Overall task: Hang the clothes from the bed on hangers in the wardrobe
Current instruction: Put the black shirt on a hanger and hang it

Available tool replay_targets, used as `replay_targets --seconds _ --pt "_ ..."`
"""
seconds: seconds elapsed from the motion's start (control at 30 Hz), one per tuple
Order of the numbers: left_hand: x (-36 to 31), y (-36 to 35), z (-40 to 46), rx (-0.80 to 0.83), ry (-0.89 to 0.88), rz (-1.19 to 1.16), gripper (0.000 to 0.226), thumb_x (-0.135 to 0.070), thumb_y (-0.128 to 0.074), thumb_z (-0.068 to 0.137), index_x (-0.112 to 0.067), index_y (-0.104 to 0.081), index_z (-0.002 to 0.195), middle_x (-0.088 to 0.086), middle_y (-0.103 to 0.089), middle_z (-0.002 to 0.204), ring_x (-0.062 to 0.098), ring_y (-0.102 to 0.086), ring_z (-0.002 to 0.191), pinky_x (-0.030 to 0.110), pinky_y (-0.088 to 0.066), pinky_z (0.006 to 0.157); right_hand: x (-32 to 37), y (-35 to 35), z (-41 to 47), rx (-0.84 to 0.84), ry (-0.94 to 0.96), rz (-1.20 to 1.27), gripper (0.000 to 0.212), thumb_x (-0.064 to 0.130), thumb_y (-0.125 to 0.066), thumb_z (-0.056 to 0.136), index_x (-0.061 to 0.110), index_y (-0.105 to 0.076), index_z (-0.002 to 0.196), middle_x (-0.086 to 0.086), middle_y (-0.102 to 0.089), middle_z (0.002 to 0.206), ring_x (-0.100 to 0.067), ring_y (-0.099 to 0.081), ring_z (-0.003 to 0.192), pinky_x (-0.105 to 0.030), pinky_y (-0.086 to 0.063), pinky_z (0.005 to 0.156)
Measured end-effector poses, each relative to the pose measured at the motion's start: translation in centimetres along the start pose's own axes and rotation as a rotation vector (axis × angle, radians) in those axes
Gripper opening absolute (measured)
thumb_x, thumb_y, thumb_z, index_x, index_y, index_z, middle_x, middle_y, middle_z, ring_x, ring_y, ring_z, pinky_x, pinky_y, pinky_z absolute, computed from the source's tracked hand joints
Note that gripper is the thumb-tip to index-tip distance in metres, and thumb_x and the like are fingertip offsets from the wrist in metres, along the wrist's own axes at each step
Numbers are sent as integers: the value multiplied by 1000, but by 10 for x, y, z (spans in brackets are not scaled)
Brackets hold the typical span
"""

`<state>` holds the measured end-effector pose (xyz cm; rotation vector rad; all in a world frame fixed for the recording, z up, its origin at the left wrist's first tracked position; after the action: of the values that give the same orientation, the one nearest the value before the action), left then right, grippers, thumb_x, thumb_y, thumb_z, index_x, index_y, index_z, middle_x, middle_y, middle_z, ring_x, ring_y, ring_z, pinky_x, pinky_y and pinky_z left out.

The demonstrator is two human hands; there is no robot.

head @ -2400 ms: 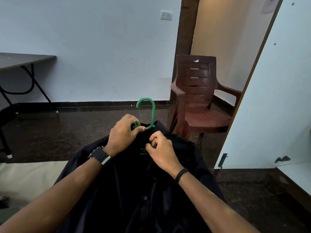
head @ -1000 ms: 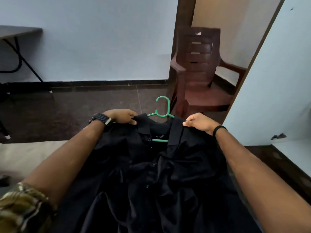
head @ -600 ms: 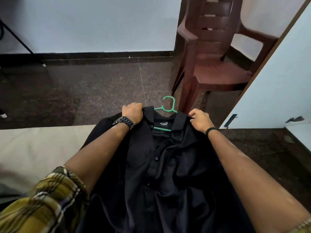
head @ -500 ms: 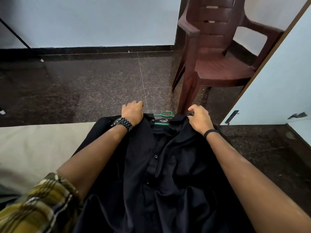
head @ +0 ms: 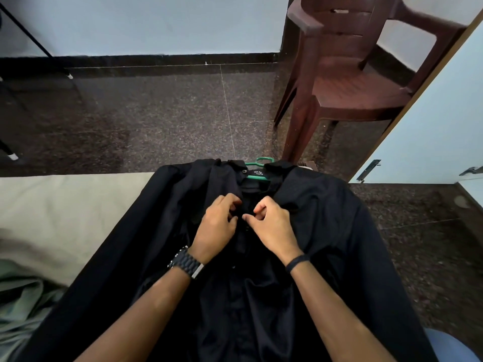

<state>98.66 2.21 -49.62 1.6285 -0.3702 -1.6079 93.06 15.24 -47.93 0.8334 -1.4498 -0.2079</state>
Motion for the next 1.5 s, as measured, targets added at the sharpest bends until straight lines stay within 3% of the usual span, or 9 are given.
replay_targets --seconds 0.13,0.37,0.47,0.63,0.8,0.97,1.17,1.37,1.5 --pt "-2 -4 -8 92 -26 103 51 -5 -53 86 -26 -53 132 -5 -44 102 14 -54 87 31 -50 79 -9 -7 -6 -18 37 -82 33 27 -78 76 11 -52 89 0 -55 90 -14 -51 85 -21 -39 71" --pt "0 1 -8 -55 92 -30 15 -13 -73 82 -12 -66 95 -3 -57 87 4 -51 66 18 -46 71 -13 -9 -13 -46 83 -110 16 17 -72 80 16 -56 81 4 -45 91 -8 -47 78 -5 -35 67" --pt "5 5 -11 -73 168 -75 16 -3 -68 81 -13 -68 93 -6 -60 78 2 -52 64 7 -42 67 -15 -10 -13 -58 103 -103 15 23 -69 84 14 -60 78 6 -45 86 -5 -47 66 -10 -38 66" --pt "-1 2 -5 -74 191 101 24 -35 -66 85 -15 -58 76 -4 -60 77 12 -57 71 27 -43 63 -17 -7 -10 -114 161 -50 8 17 -61 92 11 -62 88 5 -56 77 -7 -51 65 -17 -38 66" --pt "-11 -1 9 -73 169 219 20 -30 -62 89 -15 -53 99 2 -56 92 24 -59 85 32 -41 66 -8 -2 3 -172 -65 68 25 35 -60 92 11 -56 96 -4 -64 75 -25 -66 67 -45 -56 64" --pt "-17 -3 11 -58 98 393 30 -32 -50 97 -18 -51 123 6 -51 108 28 -63 85 34 -42 59 6 3 26 -200 -204 -167 47 54 -64 84 9 -55 95 -12 -64 96 -33 -64 89 -37 -54 73" --pt "-19 0 20 -67 59 442 25 -37 -51 96 -14 -53 106 3 -48 102 24 -60 81 31 -34 54 12 3 38 -146 -205 -317 36 41 -66 85 7 -56 92 -14 -64 104 -36 -62 99 -38 -49 76" --pt "-24 1 29 -128 152 92 12 -22 -65 89 -12 -66 94 2 -57 93 19 -59 84 31 -47 76 4 11 36 -186 -203 -51 23 26 -65 80 5 -60 71 -10 -65 71 -28 -63 72 -30 -46 58" --pt "-27 5 30 -171 276 -416 8 -15 -72 84 -17 -71 76 -9 -65 67 -2 -56 59 12 -44 57 -5 13 28 -158 -249 559 22 11 -57 88 6 -60 67 -7 -63 67 -15 -63 58 -26 -52 56"
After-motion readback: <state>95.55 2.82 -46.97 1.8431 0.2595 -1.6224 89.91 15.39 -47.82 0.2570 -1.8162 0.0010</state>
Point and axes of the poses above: each hand's wrist, its own z-axis towards the middle knuckle, its own y-axis out of the back of the hand, x = y × z, the point moved 1 cm from there along z, towards the middle knuckle
